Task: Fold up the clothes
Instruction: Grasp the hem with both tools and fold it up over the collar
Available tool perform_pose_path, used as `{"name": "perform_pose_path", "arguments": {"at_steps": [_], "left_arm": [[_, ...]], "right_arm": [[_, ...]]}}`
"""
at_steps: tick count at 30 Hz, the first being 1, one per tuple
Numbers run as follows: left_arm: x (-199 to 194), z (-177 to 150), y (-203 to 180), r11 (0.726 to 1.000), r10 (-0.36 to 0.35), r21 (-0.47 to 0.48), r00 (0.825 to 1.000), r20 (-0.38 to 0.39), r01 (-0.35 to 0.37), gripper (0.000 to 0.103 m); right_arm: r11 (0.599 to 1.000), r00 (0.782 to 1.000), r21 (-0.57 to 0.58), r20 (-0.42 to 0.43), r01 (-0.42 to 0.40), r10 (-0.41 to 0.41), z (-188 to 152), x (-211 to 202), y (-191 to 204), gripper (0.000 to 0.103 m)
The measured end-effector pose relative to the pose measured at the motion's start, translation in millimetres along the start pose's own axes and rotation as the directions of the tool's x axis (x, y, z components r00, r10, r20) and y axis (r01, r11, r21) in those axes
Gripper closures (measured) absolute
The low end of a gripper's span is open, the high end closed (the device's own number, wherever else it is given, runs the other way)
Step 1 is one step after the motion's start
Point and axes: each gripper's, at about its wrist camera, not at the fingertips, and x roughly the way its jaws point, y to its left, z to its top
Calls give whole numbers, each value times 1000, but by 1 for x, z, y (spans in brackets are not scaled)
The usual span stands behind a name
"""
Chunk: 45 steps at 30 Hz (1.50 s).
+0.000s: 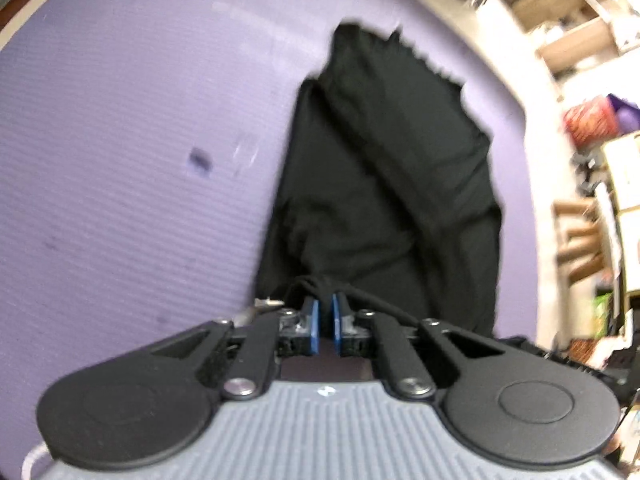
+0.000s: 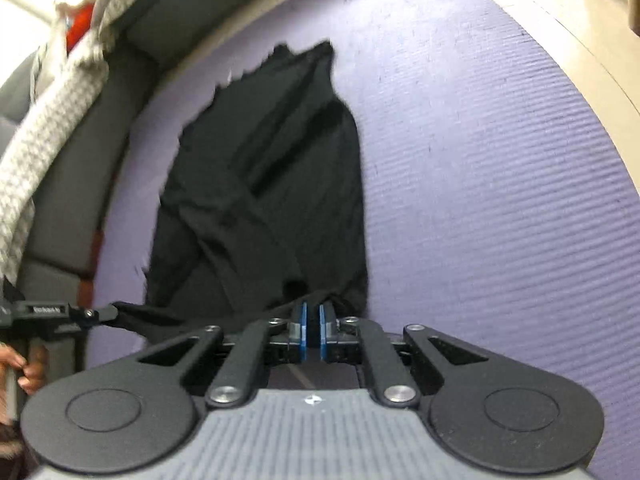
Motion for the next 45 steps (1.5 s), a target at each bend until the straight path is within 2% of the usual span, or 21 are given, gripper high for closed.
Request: {"name": "perform_pose_path", "arguments": {"at_steps": [6,7,13,27,31,36,41,45], "left_arm": [[27,41,-6,1000,9,-3,997,71,-9,97],[21,40,-4,1000,8,-3,997,72,-8,97],[54,95,4,999,-2,-32,992,125,6,97],[108,194,-6,999,-14,-31,981,195,20,96],[121,222,-4,998,-21,-45,976,215,32,96],[135,245,-4,999,-15,-48,973,232,27,96],[146,259,-8,999,-7,-33,969,245,15,96],[153,270,-8,1000,7,-26,960,279,0,96]], "right_arm": [[1000,998,2,61,1,-1,38,22,-2,98],[1000,998,4,66,3,-3,42,27,-2,98],[1000,994,4,103,22,-22,80,58,-7,98],[999,980,5,195,33,-34,191,129,-3,98],[999,976,3,214,34,-34,211,140,-3,98],[999,973,-7,227,48,-45,240,161,-1,98],[998,971,0,231,61,-60,257,178,-2,98],[998,970,20,231,68,-70,266,191,-8,98]]}}
